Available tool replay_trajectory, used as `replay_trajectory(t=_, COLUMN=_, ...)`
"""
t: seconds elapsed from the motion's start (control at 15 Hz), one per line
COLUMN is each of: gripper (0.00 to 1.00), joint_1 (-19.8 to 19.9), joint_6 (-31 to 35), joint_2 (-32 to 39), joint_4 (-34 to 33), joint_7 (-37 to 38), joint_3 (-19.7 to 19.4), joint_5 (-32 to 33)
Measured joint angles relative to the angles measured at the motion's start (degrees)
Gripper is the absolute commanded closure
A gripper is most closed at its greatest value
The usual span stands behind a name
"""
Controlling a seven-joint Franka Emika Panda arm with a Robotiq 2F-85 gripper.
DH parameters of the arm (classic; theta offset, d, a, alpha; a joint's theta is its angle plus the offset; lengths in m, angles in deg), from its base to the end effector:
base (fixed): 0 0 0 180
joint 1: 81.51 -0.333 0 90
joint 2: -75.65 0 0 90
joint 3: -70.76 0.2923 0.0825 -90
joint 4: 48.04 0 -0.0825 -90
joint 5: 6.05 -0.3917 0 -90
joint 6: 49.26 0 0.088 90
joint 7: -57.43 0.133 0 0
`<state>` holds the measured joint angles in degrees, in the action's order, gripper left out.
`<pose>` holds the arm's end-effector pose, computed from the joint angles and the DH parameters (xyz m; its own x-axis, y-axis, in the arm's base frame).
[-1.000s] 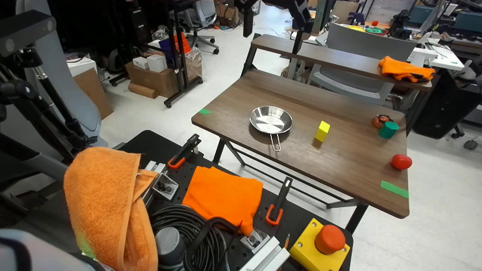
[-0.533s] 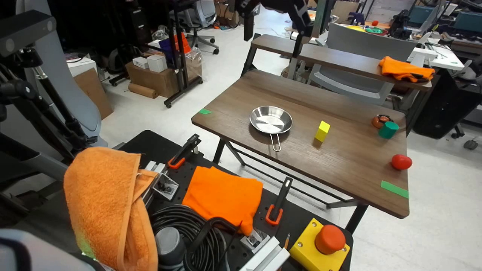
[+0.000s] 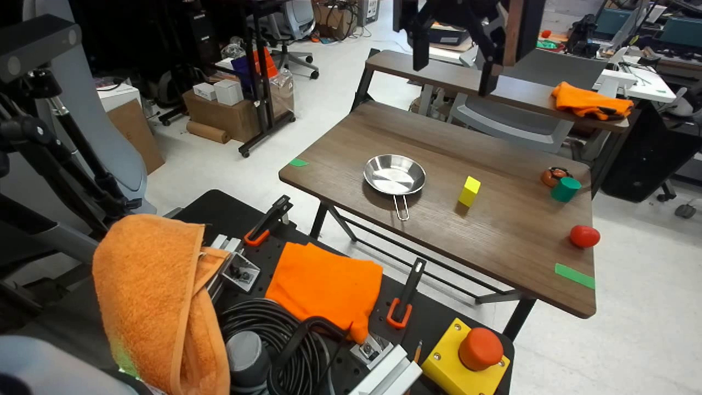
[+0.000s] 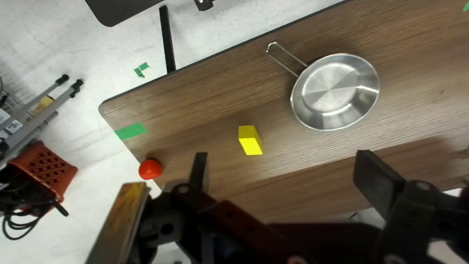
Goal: Put the yellow block on the silver pan then remove it from the pan
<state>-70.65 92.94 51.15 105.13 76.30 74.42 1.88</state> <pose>0.4241 -0.0574 0.3439 0.9079 -0.3323 0.2556 -0.3566 -0.9327 0.0541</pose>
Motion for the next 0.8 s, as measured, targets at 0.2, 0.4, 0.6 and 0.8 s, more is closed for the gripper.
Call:
replay_trajectory(t=0.2, gripper=0.0, joint_1=2.47, joint_6=0.08, joint_2=2.48, joint_4=-1.86, joint_7=1.5, joint_3=-0.3, joint_5=2.02)
replay_trajectory(t=0.4, gripper=0.0, joint_1=2.59, joint_6=0.51, joint_2=6.49, joint_4=-4.52, joint_7=0.12, joint_3=-1.71, joint_5=1.97)
replay_trajectory(t=0.6, gripper=0.0, joint_1=1.65, joint_6=0.86, joint_2=12.22, joint_4=-7.86, joint_7=-3.38, joint_3=-3.72, joint_5=1.46)
replay_trajectory(t=0.8, gripper=0.0, joint_1=0.77, joint_6=0.86, joint_2=18.46, joint_4=-11.57, joint_7=-5.83, joint_3=-5.78, joint_5=-0.21)
